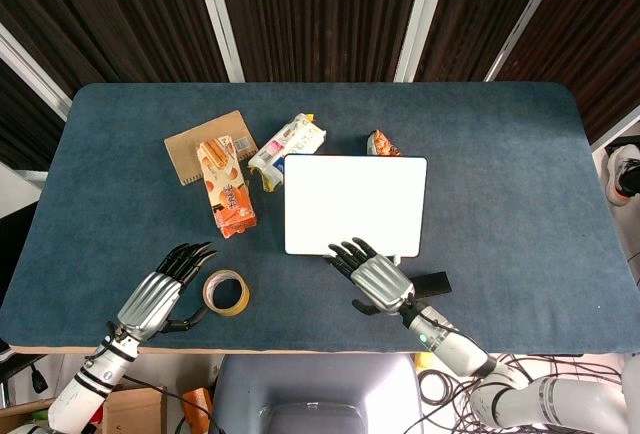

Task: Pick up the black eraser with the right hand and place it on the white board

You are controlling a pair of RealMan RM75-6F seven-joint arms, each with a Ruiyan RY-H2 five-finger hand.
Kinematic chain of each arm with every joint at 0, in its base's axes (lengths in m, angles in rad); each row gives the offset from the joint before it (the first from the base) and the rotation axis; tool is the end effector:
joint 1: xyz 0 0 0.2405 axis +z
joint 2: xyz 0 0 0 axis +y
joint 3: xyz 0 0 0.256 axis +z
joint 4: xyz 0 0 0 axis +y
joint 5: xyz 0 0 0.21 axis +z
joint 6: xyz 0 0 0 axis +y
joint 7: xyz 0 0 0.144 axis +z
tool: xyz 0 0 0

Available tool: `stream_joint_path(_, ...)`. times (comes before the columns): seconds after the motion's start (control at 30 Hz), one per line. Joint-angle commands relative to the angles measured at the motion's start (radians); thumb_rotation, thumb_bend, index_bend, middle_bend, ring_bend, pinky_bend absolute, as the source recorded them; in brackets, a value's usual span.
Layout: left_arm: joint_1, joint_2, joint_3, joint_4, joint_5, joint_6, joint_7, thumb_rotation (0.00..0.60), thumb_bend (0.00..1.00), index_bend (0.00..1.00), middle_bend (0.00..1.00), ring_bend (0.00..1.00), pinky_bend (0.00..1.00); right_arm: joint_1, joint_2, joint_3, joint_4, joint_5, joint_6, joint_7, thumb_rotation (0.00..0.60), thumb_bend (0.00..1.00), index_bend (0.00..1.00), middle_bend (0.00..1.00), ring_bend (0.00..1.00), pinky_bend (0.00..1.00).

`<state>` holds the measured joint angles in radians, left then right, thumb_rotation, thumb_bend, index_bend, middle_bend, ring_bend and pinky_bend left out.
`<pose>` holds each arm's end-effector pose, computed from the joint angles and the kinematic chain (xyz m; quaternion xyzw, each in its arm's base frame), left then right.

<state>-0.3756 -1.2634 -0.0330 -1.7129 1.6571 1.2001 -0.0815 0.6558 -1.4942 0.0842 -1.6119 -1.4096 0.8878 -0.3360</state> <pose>-0.2031 0.2329 0.0618 -0.7050 -0.4167 -0.4636 0.3384 -0.1419 -0.2798 -0.0297 0.8258 -0.3130 0.3513 0.3109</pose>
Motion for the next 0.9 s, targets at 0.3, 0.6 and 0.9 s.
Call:
stream_joint_path(0.3, 0.008, 0.013, 0.025, 0.003, 0.004, 0.034, 0.041, 0.6, 0.35, 0.0, 0.0, 0.0, 0.05, -0.004, 0.027, -0.025, -0.012, -0.014, 0.024, 0.005, 0.6, 0.24, 0.04, 0.0, 0.0, 0.01)
stream_joint_path(0.6, 0.133, 0.053, 0.077, 0.106, 0.0, 0.2, 0.096, 0.6, 0.35, 0.0, 0.0, 0.0, 0.05, -0.086, 0.183, -0.106, -0.052, -0.026, 0.108, -0.088, 0.6, 0.24, 0.17, 0.15, 0.05, 0.02)
stream_joint_path(0.9, 0.207, 0.031, 0.102, 0.221, -0.004, 0.283, 0.024, 0.6, 0.35, 0.0, 0.0, 0.0, 0.05, -0.14, 0.204, -0.139, 0.057, 0.037, 0.093, -0.037, 0.6, 0.24, 0.19, 0.17, 0.06, 0.03)
